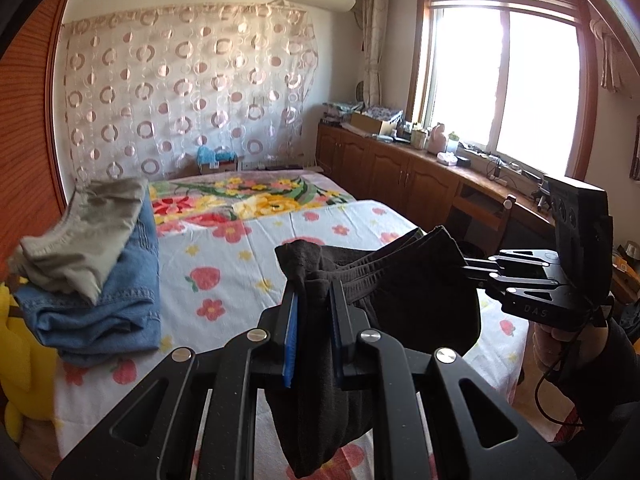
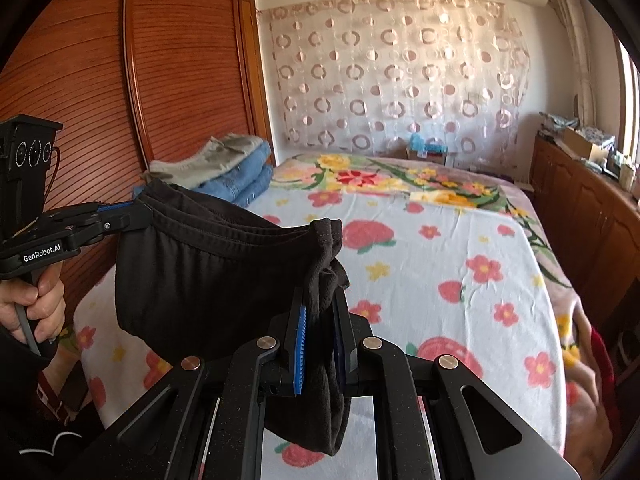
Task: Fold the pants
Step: 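Carry the held black shorts with the left gripper over to the jeans stack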
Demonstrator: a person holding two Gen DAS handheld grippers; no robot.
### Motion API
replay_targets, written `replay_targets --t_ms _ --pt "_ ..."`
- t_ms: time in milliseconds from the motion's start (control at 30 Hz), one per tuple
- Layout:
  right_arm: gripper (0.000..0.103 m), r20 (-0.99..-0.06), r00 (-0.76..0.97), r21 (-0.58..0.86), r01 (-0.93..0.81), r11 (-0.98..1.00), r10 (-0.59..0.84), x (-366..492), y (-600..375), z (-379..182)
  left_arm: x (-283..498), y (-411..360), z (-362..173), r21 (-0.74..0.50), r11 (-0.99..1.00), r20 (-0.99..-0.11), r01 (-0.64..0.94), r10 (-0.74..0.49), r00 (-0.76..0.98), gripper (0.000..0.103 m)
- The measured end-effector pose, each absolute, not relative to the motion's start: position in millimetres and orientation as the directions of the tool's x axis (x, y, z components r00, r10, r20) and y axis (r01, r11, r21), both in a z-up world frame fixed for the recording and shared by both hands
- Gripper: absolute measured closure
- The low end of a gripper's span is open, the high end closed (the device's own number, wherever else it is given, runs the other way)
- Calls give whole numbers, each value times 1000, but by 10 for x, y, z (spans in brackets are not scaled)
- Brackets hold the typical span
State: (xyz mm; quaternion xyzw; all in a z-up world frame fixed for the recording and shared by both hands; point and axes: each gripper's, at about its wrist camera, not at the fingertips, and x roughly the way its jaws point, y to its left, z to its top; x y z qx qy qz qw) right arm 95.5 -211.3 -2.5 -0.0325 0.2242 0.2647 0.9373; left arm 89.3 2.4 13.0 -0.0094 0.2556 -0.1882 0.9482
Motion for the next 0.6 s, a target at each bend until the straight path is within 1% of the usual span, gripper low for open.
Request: replay_targets --t_ms 333,600 --pt "92 -370 788 27 -520 854 492 876 -2133 151 786 85 431 -85 933 -413 350 -353 840 88" --pt "92 -322 802 -5 -533 846 503 818 -2136 208 734 158 547 -69 936 -374 346 -346 861 88"
